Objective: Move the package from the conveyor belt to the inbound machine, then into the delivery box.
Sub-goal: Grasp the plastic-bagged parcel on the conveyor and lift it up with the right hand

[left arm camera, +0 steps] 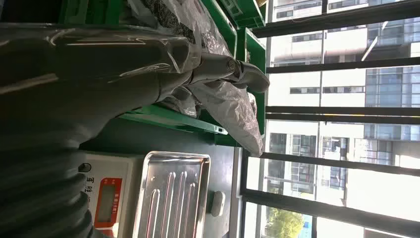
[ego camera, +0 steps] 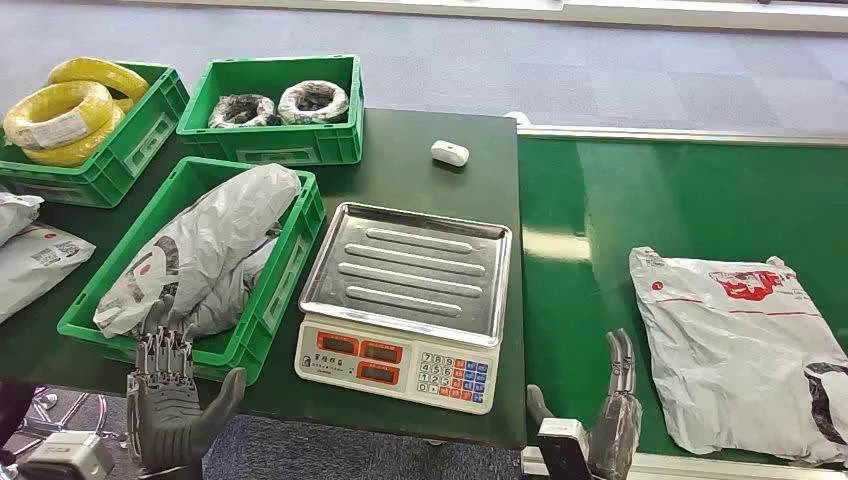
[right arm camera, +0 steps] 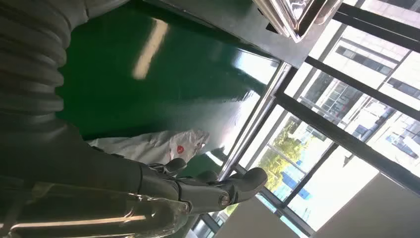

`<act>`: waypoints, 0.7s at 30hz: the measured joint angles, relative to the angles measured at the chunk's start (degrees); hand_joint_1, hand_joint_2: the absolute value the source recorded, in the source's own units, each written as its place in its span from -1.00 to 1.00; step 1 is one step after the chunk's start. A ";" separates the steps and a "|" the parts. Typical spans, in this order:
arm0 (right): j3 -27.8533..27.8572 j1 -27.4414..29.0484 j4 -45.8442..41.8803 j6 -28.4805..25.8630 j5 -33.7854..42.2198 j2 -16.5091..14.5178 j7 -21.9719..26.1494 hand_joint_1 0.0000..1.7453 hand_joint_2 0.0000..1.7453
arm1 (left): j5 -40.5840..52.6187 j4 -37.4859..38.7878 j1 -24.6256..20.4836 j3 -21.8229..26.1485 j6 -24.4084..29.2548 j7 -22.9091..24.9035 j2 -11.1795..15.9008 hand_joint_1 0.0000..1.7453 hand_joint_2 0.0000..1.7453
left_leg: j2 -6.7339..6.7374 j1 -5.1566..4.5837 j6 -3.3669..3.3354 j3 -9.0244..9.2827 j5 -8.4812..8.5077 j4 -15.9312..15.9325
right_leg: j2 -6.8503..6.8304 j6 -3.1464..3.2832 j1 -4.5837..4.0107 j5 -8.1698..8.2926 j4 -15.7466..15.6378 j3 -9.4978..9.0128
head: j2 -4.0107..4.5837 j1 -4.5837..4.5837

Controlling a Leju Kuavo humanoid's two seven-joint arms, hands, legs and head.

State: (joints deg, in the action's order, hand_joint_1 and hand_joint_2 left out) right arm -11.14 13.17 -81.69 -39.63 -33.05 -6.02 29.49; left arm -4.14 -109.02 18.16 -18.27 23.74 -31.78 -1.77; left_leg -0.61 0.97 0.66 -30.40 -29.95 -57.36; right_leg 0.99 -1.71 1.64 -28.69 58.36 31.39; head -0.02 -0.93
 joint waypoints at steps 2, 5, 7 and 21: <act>0.80 0.16 -0.20 0.00 -2.22 -0.13 -0.48 -1.00 1.00 | 0.06 0.00 0.06 -0.10 0.29 -0.08 0.16 -1.00 1.00 | 0.00 0.00 0.00 0.00 0.00 0.00 | 0.00 0.00 0.00 0.00 0.00 0.00 | 0.00 0.00; 4.24 0.48 -2.07 0.10 -11.26 -0.27 -3.20 -1.00 1.00 | 1.51 0.00 0.23 -0.19 0.40 0.03 0.59 -1.00 1.00 | 0.00 0.00 0.00 -0.02 0.00 0.00 | 0.00 0.00 0.00 0.00 0.00 0.00 | 0.00 0.00; 7.36 -0.02 -4.25 1.33 -15.97 0.18 -7.05 -1.00 1.00 | 3.57 -0.04 0.18 -0.12 -0.71 0.45 0.80 -1.00 1.00 | 0.00 -0.01 -0.01 -0.02 0.00 -0.01 | 0.00 -0.01 0.01 0.01 0.00 -0.02 | 0.00 0.00; 29.96 -17.69 18.19 31.02 -3.89 21.04 -30.41 -1.00 1.00 | -0.22 -1.37 -0.79 1.78 -4.42 -1.01 1.47 -1.00 1.00 | -0.09 -0.09 -0.06 0.09 0.02 -0.08 | -0.07 -0.07 0.09 0.10 -0.04 -0.16 | 0.00 0.00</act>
State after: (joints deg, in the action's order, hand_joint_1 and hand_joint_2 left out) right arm 18.82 -4.52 -63.50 -8.61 -36.93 15.02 -0.92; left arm -4.36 -110.39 17.36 -16.50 19.32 -32.79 -0.29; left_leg -0.70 0.88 0.60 -30.32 -29.92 -57.43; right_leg 0.92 -1.78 1.73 -28.59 58.32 31.23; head -0.02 -0.93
